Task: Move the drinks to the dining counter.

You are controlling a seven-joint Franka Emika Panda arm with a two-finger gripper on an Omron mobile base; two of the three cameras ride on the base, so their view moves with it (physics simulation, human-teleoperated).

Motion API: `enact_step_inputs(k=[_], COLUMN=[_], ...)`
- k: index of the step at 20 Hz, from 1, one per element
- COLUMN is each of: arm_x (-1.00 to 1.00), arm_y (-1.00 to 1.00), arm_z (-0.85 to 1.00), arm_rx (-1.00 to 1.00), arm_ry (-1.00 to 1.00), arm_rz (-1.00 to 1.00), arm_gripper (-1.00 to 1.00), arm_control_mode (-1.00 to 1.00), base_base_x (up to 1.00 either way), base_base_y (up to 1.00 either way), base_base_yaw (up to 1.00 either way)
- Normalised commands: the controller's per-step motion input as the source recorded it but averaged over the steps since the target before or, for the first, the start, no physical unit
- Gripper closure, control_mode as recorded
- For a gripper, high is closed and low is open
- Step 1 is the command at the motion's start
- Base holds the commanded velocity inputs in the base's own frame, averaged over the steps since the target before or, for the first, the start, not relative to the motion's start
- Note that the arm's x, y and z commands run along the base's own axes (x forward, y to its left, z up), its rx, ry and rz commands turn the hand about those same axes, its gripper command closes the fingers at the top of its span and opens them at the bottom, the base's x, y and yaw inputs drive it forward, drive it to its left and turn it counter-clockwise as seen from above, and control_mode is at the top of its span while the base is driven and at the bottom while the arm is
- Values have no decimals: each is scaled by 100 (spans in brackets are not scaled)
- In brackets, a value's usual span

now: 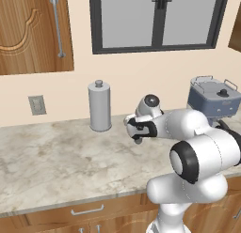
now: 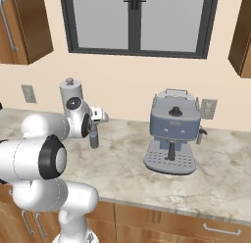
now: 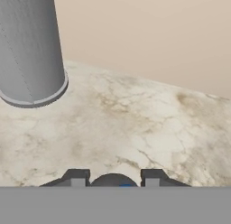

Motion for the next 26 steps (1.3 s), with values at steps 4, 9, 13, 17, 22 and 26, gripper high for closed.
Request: enact_step_inputs(k=[4,9,13,17,22,26], arm_x=[-8,-44,-64,-66,-83,-98], arm_y=[0,0,0,0,-16,-21], arm_z=[15,92,100,100,100,100], arm_rx=[-1,-3,-1,0,7,14], arm_ry=[-16,-44,-45,-35,-12,4], arm_rz=[0,-2,-5,-8,-9,-2], arm_gripper=[100,100,100,100,100,100], arm_control_mode=[-100,-100,-100,-100,-100,-100], base_base_x=[0,0,0,0,0,0], base_base_y=[0,0,0,0,0,0], base_base_yaw=[0,0,0,0,0,0])
